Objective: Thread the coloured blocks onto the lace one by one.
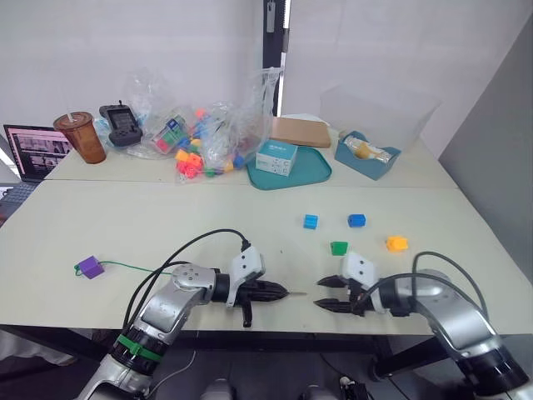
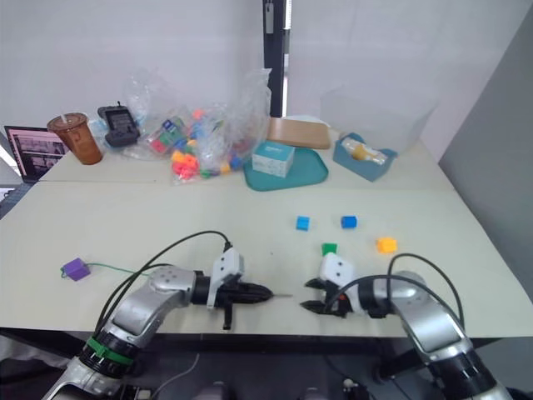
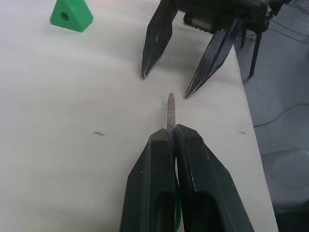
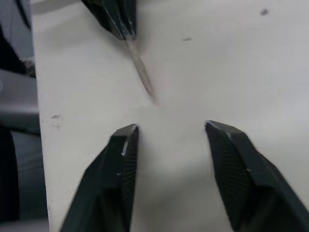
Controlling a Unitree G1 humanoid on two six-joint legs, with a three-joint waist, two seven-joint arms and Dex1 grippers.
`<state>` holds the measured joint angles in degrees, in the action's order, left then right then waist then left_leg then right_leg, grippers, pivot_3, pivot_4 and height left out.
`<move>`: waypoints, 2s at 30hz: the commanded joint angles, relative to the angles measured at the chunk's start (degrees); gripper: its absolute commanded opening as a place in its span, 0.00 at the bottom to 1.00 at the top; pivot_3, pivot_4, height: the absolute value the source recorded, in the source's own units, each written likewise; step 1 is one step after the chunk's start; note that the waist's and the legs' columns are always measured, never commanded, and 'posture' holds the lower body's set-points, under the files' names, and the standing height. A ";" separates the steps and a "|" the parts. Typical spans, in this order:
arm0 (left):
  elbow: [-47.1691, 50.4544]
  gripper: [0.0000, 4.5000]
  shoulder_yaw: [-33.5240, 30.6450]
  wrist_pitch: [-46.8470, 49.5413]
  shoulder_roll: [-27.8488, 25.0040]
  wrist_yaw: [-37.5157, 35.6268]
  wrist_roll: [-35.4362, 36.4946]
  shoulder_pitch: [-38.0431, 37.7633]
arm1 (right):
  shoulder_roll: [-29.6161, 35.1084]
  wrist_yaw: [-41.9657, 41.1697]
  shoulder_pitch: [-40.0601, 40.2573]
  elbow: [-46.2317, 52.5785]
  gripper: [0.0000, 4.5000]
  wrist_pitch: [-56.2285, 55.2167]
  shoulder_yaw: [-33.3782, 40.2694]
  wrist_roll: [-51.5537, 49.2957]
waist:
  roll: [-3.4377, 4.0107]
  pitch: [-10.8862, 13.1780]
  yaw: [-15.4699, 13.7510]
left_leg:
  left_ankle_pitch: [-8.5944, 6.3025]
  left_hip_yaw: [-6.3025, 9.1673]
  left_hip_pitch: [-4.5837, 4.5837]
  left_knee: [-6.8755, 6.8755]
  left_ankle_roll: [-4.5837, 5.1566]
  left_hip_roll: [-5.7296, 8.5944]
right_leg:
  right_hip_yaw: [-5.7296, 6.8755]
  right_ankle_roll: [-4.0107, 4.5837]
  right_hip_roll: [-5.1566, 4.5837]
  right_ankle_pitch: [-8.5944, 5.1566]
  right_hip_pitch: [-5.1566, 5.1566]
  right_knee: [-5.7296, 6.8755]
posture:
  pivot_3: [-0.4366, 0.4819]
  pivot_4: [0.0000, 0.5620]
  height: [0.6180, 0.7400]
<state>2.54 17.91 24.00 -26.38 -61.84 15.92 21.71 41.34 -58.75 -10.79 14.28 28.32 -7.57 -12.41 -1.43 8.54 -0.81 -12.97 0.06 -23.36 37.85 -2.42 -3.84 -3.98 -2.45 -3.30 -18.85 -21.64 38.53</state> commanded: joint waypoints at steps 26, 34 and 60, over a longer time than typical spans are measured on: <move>10.84 0.00 -7.68 4.17 -7.55 3.17 4.53 -5.95 | -22.84 42.99 -2.55 -20.70 0.99 -10.96 26.19 1.98 | 0.03 0.02 1.75 | -0.01 -0.08 -0.01 -0.20 0.00 -0.03 | -0.12 -0.03 0.01 0.04 -0.16 0.01 | 0.48 0.27 1.00; 11.45 0.00 -8.16 4.19 -7.83 4.41 4.88 -6.91 | -21.31 42.26 -6.49 -28.20 0.88 -13.47 25.34 1.48 | 0.04 0.01 1.72 | -0.01 -0.12 -0.01 -0.19 0.00 -0.01 | -0.15 -0.05 -0.02 0.05 -0.16 0.02 | 0.48 0.27 1.00; 7.58 0.00 -7.29 3.35 -7.61 1.96 4.88 -3.84 | -26.06 48.33 13.38 33.47 0.27 7.29 -0.35 -1.57 | 0.16 0.00 1.70 | -0.01 -0.05 -0.40 -0.17 0.00 -0.04 | -0.11 -0.05 0.02 0.05 -0.57 0.14 | 0.48 0.27 1.00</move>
<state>9.84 10.84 28.60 -34.04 -59.17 20.37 17.20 15.09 -11.88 2.80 43.78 33.06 -5.34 -14.70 -1.28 8.54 0.89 -12.98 0.01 -23.77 37.71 -2.42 -3.87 -4.09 -2.50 -3.29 -18.80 -22.20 38.66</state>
